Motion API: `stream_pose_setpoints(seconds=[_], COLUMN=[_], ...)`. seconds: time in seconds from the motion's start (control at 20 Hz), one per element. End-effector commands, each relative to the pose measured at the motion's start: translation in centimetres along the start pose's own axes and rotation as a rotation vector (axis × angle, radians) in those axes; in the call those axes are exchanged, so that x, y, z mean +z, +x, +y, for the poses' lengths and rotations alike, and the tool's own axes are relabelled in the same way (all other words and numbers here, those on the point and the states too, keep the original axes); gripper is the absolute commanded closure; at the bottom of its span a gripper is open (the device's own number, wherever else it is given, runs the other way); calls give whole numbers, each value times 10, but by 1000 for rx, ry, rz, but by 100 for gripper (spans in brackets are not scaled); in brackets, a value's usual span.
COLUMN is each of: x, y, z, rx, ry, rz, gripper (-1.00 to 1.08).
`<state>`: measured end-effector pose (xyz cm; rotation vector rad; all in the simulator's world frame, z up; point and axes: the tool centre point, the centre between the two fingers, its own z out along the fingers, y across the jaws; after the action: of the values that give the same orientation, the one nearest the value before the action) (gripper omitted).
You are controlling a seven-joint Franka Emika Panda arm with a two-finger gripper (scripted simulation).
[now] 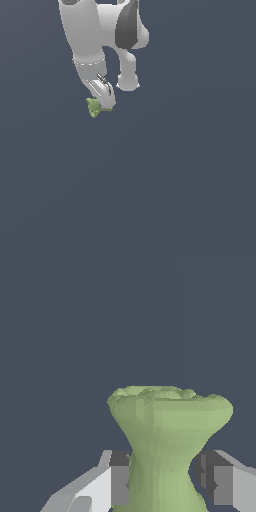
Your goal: Pick up the object and move it to a goal position.
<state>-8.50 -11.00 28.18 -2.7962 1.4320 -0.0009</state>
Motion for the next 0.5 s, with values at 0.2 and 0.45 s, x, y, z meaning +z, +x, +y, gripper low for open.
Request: stream_pose_setpoints(seconds=[0.2, 0.45], x=[-68, -118], y=[14, 25], z=[15, 25], rx=[0, -1], ry=[-1, -1], rz=[0, 0], gripper=[108, 108])
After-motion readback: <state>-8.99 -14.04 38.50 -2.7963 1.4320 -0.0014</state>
